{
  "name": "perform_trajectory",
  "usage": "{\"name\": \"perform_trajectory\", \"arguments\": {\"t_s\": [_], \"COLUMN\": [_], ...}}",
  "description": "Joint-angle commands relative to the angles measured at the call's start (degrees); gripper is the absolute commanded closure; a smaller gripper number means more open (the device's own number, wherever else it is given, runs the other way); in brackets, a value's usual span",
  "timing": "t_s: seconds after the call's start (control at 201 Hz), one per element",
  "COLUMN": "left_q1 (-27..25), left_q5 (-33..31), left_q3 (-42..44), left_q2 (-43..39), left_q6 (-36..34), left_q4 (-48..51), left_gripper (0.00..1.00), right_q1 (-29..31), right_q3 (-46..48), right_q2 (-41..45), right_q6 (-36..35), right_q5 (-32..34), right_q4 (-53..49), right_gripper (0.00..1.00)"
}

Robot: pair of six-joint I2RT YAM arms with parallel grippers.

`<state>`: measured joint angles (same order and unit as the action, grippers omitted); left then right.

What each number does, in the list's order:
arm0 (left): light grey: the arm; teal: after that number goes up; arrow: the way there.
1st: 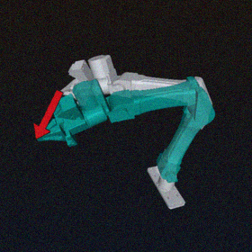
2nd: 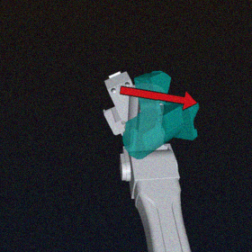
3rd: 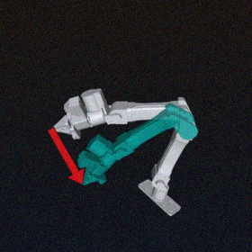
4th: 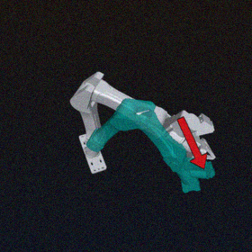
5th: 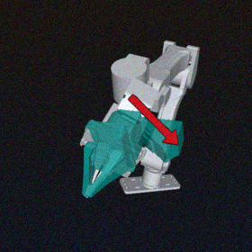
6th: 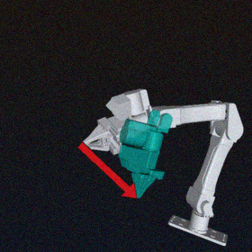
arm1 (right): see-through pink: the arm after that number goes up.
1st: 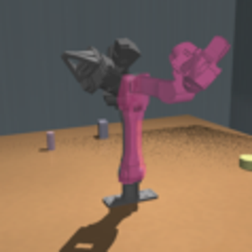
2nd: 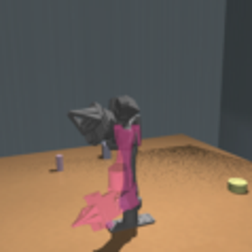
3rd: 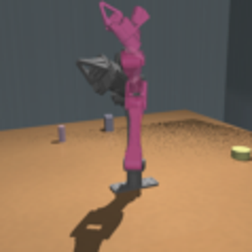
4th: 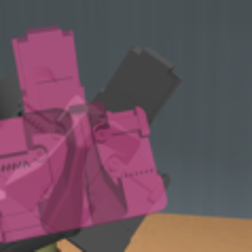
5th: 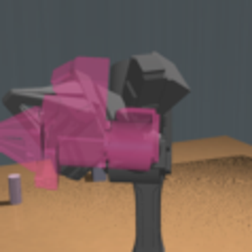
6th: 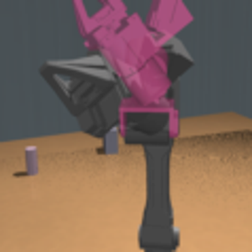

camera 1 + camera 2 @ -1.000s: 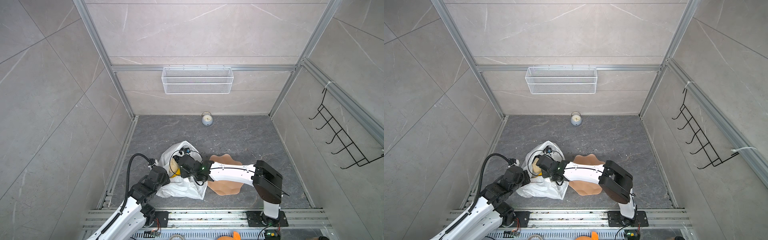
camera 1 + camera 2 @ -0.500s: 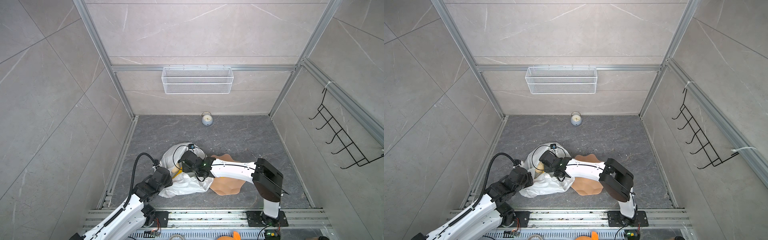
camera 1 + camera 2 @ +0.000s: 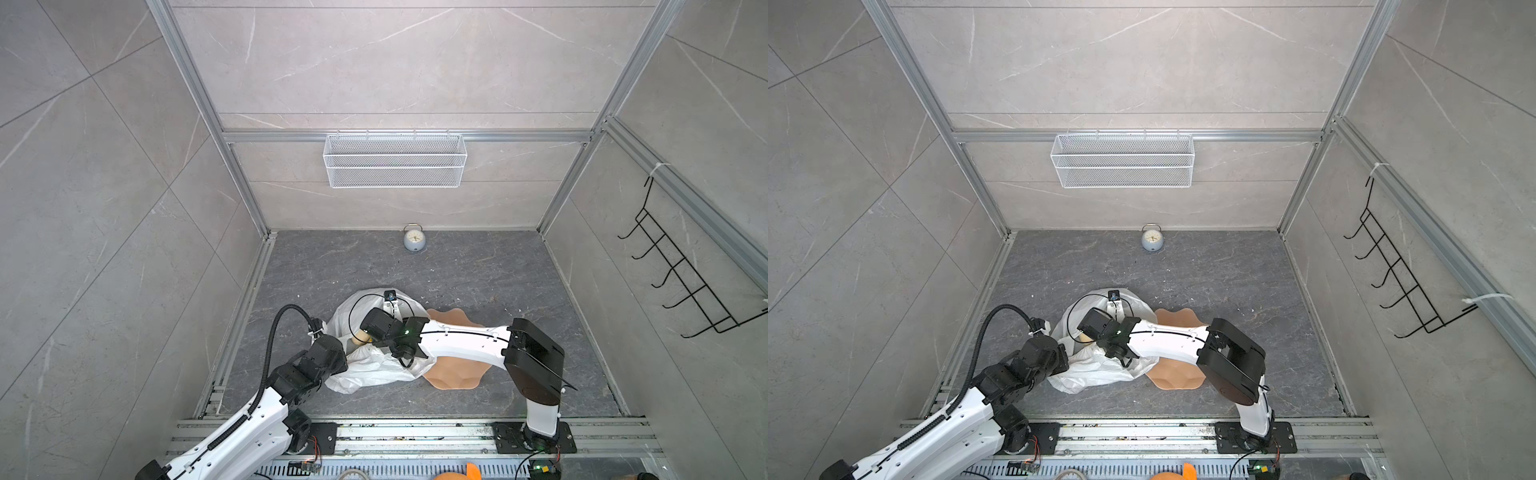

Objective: Take the fake fruits out of the plastic bag
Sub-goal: 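Lower the right gripper into the bag onto the green melon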

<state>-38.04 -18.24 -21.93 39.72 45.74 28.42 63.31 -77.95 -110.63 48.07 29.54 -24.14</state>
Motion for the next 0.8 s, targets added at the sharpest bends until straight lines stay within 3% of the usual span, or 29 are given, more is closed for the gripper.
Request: {"name": "perform_trajectory", "arguments": {"t_s": [0.0,0.154,0.323,0.453,0.567,0.702,0.791], "left_q1": [-0.45,-0.40,-0.38,-0.41,-0.61,-2.36,-5.92], "left_q5": [-2.41,-3.09,-14.96,-17.82,-14.60,-7.55,-9.77], "left_q3": [-0.65,-1.39,-5.54,-6.64,-6.83,-7.74,-8.78], "left_q2": [-0.81,-0.33,-2.85,-6.50,-6.90,-1.88,2.50], "left_q6": [0.44,0.23,8.16,9.02,2.68,-3.37,-3.83], "left_q4": [0.25,0.73,13.76,15.77,11.41,3.46,2.07], "left_gripper": [1.00,1.00,1.00,1.00,1.00,1.00,1.00], "right_q1": [-1.06,-1.37,2.25,3.49,3.49,3.40,3.15], "right_q3": [2.98,7.23,-1.54,-3.88,-3.74,-2.74,-0.73], "right_q2": [-3.15,-0.93,-3.49,-1.53,2.94,5.99,7.20], "right_q6": [3.77,-3.52,-9.27,-11.92,-12.48,-9.64,-6.92], "right_q5": [-1.08,-9.49,-10.71,-9.90,-6.24,0.24,1.75], "right_q4": [-7.84,6.23,4.70,4.10,1.71,-5.59,-8.77], "right_gripper": [0.25,0.33,0.32,0.32,0.31,0.30,0.30]}}
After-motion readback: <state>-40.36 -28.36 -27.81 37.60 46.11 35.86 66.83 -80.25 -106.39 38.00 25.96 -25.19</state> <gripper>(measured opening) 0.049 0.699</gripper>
